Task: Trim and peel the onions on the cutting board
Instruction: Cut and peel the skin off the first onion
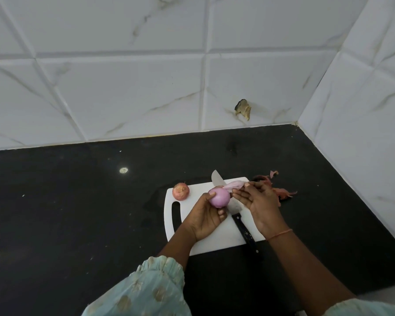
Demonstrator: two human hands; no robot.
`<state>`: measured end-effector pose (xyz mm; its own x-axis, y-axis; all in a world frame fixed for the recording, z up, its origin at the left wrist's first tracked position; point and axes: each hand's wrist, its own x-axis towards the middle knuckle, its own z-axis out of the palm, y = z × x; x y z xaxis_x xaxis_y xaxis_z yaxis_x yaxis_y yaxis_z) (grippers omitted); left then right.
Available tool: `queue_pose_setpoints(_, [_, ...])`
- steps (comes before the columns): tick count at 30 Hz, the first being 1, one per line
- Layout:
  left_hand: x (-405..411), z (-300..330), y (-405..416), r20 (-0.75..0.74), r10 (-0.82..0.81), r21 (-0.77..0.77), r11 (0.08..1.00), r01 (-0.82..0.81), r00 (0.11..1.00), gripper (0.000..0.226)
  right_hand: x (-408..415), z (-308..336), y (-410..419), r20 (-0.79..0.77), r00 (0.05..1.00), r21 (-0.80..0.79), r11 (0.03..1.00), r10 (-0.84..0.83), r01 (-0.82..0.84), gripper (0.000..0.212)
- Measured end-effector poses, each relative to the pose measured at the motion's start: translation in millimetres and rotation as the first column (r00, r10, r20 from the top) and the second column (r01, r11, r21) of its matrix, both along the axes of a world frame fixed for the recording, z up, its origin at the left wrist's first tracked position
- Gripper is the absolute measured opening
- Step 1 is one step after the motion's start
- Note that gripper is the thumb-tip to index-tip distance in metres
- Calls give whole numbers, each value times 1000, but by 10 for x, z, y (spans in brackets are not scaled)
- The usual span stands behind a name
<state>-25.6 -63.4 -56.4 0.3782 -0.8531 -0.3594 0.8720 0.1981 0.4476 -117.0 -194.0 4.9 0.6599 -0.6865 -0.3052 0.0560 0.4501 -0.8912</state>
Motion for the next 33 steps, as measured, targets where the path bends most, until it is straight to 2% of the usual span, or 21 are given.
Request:
queue_pose_setpoints(5, [16,-39,-24,-37,13,-27,1000,-14,999,47,44,78,5,-26,997,139,987,-72,75,10])
queue_pose_setpoints(7, [19,-29,-29,-56,1,0,1000,-1,998,45,53,112,35,46,998,239,970,-50,38,15])
queue_pose_setpoints(10, [22,-25,-37,-76,-25,8,1000,25,997,59,57,138,86,101,994,242,968,49,-73,24])
queue_pose_setpoints(15, [10,-20,-28,-50,-24,45,999,26,998,62,91,119,65,40,998,108,992,55,-59,20])
queue_pose_setpoints(18, [7,-37,-30,-41,-29,46,998,31,999,66,76,55,58,-65,983,-85,981,169,-175,2])
queue_pose_setpoints(19, [11,-57,-31,-35,-34,37,999,35,999,70,60,11,45,-143,964,-211,944,226,-253,11])
queue_pose_setpoints(21, [17,-95,-36,-24,-39,22,999,39,999,75,38,-46,30,-302,901,-440,793,312,-422,25])
queue_pose_setpoints(24, [16,-108,-39,-44,-45,21,999,45,998,74,60,-76,41,-454,860,-649,574,234,-499,28])
queue_pose_setpoints(27, [22,-84,-36,-3,-46,21,999,46,999,55,71,-91,8,-463,878,-726,517,119,-453,9])
queue_pose_setpoints(33, [4,-57,-40,25,-36,40,999,35,999,57,54,-42,-24,-468,873,-642,626,139,-443,9])
